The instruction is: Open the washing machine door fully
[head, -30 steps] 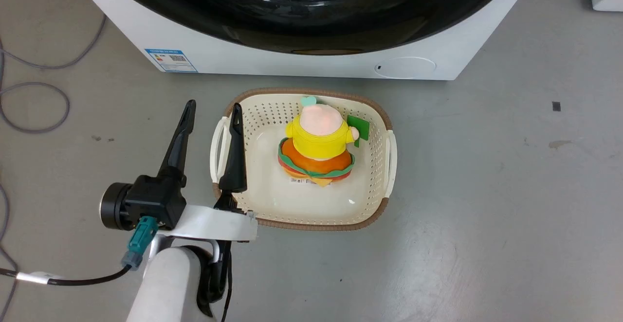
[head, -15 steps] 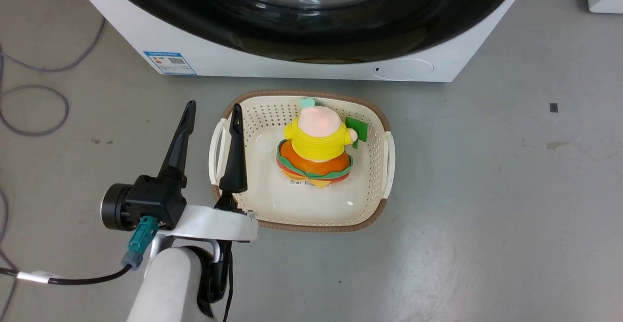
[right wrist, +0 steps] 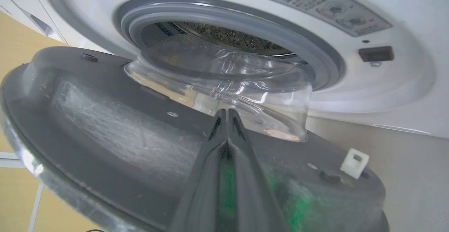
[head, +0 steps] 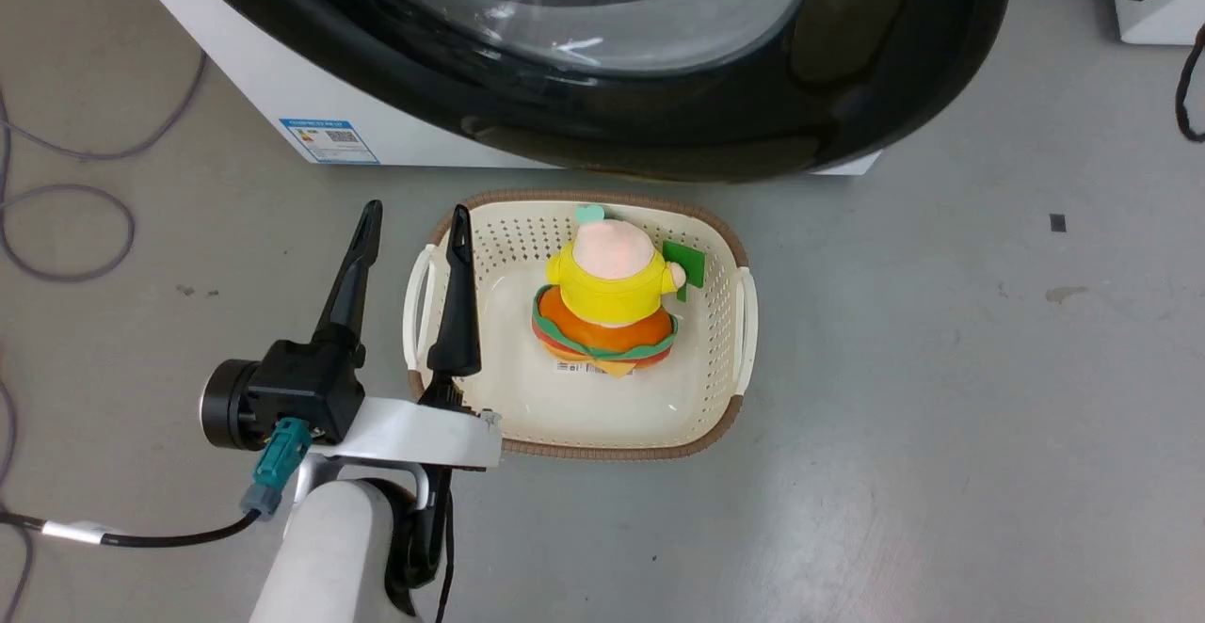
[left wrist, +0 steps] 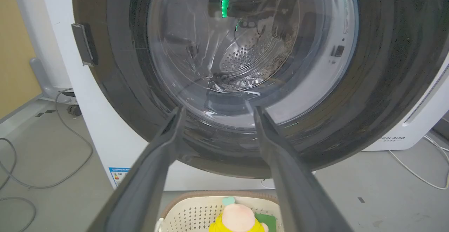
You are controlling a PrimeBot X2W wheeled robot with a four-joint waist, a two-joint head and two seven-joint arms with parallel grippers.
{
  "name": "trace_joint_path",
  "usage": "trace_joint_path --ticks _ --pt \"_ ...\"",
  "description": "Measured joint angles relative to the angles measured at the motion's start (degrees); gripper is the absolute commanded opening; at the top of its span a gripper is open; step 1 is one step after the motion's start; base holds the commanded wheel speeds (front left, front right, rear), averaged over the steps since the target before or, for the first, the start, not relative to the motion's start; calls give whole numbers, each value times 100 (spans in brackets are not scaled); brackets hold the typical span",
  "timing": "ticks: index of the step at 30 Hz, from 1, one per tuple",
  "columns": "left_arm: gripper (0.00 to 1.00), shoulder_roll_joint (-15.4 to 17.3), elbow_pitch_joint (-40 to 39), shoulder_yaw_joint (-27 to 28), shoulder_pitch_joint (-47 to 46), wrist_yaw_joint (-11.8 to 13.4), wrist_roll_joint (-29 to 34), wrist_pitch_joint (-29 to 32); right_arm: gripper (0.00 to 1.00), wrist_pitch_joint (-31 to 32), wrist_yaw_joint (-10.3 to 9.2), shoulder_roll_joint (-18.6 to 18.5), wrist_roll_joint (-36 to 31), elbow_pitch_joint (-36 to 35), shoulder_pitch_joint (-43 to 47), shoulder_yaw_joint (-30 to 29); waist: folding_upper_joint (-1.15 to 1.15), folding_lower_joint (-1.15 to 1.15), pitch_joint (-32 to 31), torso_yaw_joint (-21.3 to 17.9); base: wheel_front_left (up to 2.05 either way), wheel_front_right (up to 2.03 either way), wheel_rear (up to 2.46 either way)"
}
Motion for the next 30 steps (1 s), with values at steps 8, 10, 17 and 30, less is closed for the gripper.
trace_joint_path --ticks 8,10,17,30 --pt "100 0 99 21 19 -1 -5 0 0 375 0 -7 142 -268 492 -31 0 0 -230 10 0 0 0" --pt "100 0 121 32 40 -2 -3 0 0 433 0 -1 169 -357 664 -24 0 0 -315 16 0 0 0" --pt "100 1 222 74 291 -12 38 0 0 615 0 87 311 -746 1369 -30 0 0 -669 33 0 0 0" --pt "100 1 364 171 727 -126 147 -1 0 1007 0 359 630 -1529 2636 5 0 -1 -1250 88 0 0 0"
